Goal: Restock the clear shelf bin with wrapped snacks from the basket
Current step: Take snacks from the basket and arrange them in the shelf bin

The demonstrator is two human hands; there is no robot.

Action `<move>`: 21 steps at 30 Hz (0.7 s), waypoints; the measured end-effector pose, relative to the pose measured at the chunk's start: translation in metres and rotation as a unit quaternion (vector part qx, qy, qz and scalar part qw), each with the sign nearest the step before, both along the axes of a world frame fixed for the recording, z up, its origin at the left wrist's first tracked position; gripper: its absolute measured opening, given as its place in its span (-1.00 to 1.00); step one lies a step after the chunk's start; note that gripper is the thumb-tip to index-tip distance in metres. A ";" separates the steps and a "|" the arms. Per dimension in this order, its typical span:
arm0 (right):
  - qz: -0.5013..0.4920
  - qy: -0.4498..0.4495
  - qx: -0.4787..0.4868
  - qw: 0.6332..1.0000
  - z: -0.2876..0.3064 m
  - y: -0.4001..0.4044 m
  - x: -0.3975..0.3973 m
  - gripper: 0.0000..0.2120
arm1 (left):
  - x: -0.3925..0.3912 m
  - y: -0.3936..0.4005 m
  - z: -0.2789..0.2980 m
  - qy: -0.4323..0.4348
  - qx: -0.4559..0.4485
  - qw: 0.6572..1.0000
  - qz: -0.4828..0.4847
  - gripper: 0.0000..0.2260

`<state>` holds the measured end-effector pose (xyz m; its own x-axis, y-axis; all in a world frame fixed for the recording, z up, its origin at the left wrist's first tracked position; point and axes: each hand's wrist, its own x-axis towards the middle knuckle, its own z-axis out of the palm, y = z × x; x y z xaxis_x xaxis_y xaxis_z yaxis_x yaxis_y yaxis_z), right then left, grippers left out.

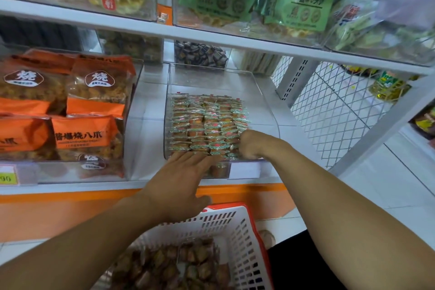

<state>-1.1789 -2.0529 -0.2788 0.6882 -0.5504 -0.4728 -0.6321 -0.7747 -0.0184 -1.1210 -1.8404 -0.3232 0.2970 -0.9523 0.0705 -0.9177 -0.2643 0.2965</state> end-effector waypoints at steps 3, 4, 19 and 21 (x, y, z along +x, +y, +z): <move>0.053 0.034 -0.081 0.995 -0.002 0.001 0.004 -0.78 | 0.000 0.001 0.001 -0.006 0.007 1.000 -0.001 -0.22; 0.070 0.043 -0.104 0.991 -0.002 0.002 0.007 -0.88 | 0.001 0.001 0.000 -0.006 0.009 1.000 -0.002 -0.22; 0.278 -0.122 -0.163 0.939 0.048 0.079 -0.023 -0.90 | -0.021 0.033 -0.018 0.022 -0.157 0.987 0.023 -0.81; 0.366 0.077 -0.003 0.927 -0.001 0.108 -0.038 -0.84 | -0.026 0.056 -0.055 0.090 0.046 0.994 0.040 -0.80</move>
<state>-1.2170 -1.9454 -0.2801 0.8026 0.0357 -0.5954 0.0692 -0.9970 0.0335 -1.1466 -1.7841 -0.3784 0.3727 -0.9247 -0.0770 -0.8264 -0.3686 0.4256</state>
